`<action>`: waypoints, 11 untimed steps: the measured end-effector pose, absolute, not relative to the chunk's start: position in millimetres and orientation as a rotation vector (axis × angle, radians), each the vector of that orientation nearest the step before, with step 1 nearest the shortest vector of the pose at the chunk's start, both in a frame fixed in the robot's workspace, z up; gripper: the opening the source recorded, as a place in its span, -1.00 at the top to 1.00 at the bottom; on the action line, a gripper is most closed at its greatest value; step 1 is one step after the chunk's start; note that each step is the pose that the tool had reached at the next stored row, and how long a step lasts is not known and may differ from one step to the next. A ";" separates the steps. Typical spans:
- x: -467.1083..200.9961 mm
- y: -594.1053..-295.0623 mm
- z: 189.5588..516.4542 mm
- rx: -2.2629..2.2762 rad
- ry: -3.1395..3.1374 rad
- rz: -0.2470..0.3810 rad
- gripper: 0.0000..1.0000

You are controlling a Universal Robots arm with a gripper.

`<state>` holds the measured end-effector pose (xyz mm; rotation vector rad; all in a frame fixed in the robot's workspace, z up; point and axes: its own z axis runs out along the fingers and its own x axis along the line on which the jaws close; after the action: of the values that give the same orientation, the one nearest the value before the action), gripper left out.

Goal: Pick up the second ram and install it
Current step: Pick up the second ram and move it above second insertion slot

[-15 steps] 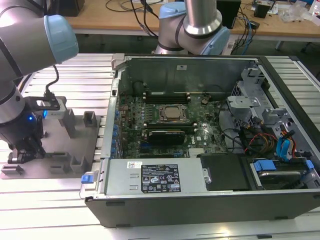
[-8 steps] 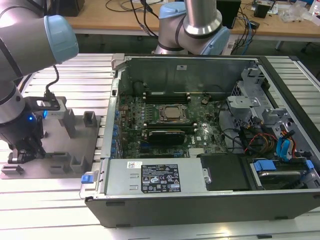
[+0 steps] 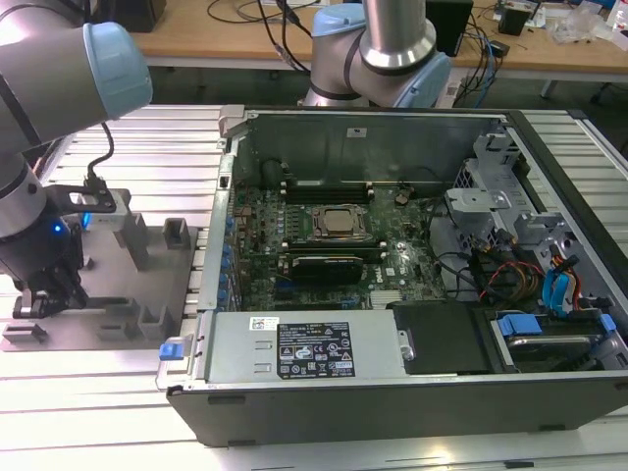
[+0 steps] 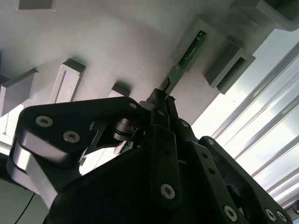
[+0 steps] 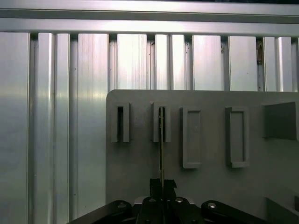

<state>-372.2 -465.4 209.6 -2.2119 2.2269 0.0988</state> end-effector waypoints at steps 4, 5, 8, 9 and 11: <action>-372.2 -465.4 219.0 -2.212 2.227 0.099 0.78; -372.2 -465.4 221.4 -2.212 2.227 0.099 0.78; -372.2 -465.4 226.4 -2.212 2.227 0.099 0.78; -372.2 -465.4 228.2 -2.212 2.227 0.099 0.78; -372.2 -465.4 232.9 -2.212 2.227 0.099 0.78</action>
<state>-372.2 -465.4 232.9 -2.2119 2.2268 0.0988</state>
